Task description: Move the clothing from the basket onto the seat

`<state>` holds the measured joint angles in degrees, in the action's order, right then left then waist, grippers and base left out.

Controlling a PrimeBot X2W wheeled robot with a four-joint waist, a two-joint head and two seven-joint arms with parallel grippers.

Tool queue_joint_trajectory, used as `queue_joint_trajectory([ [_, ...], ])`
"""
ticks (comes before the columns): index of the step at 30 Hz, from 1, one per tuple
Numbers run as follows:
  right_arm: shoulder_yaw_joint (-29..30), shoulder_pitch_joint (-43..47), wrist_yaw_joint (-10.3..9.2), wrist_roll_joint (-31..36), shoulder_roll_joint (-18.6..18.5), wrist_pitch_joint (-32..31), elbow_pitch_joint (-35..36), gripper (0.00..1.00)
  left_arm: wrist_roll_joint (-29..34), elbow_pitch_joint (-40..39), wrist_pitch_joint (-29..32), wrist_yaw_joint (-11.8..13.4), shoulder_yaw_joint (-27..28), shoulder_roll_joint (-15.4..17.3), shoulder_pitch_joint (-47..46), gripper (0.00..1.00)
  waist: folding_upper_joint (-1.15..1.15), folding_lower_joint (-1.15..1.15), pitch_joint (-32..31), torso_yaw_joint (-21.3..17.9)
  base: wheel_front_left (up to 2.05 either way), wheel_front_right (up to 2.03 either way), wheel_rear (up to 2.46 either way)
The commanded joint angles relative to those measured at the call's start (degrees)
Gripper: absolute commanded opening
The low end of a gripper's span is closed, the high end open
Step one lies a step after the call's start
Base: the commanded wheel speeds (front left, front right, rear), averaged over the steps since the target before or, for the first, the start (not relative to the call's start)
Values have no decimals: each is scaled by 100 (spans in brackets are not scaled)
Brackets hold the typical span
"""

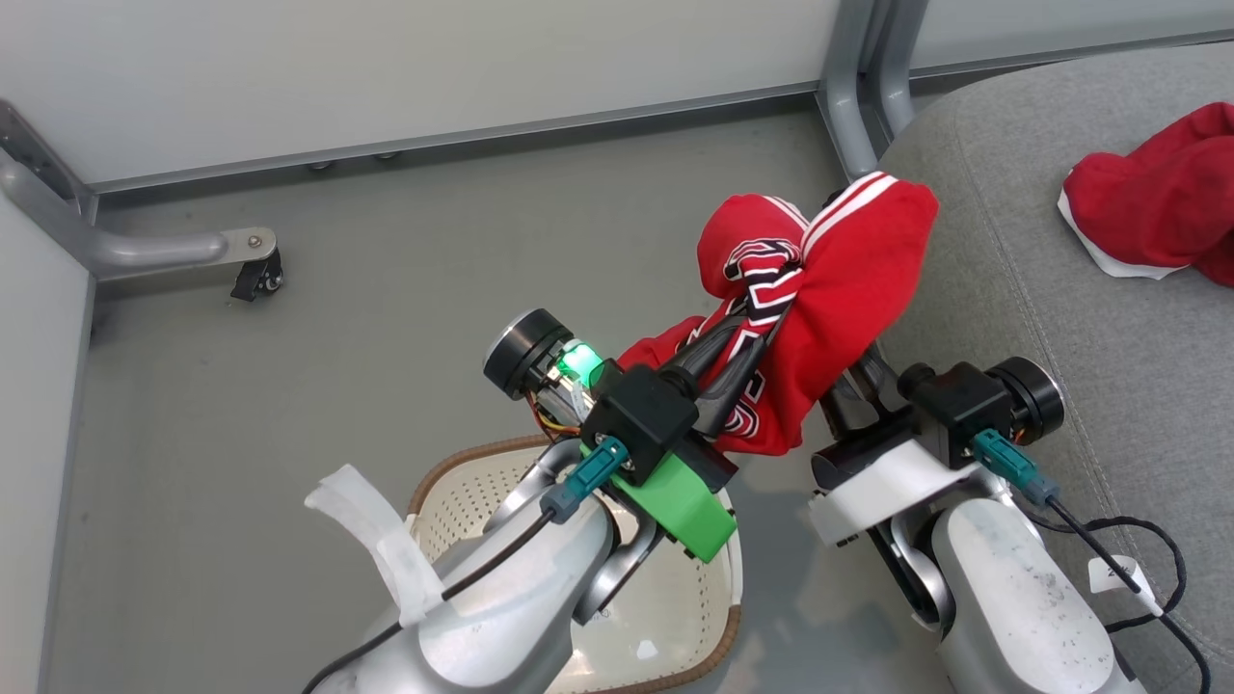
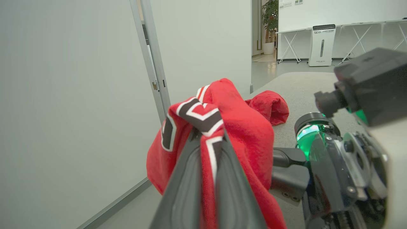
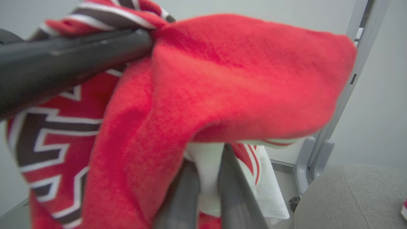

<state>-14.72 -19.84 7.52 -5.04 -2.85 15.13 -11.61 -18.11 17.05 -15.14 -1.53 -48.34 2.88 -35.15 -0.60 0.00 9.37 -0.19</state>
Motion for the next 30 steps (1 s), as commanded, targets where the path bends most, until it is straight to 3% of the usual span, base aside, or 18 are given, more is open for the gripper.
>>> queue_joint_trajectory([
  [1,-6,59,-6,-66,-10,2,39,0,5,22,0,-30,5,3,74,0,60,0,-9,-5,0,0,0],
  [3,1,79,-6,-139,-10,2,42,0,12,14,0,-12,28,3,85,0,60,0,-18,-15,0,0,0],
  [4,7,86,-6,-170,-10,2,36,0,56,-5,0,6,34,3,83,61,60,0,-24,-21,0,0,0],
  [5,24,96,-6,-193,-10,2,31,0,65,-15,0,16,37,3,96,100,60,0,-30,-26,0,0,0],
  [21,729,194,-6,-158,-13,2,79,0,360,-279,0,-36,326,110,328,100,60,0,4,-120,0,0,0],
  [30,1147,276,-6,-101,-12,2,275,0,481,-237,0,-107,415,120,496,100,60,0,98,-500,0,0,0],
])
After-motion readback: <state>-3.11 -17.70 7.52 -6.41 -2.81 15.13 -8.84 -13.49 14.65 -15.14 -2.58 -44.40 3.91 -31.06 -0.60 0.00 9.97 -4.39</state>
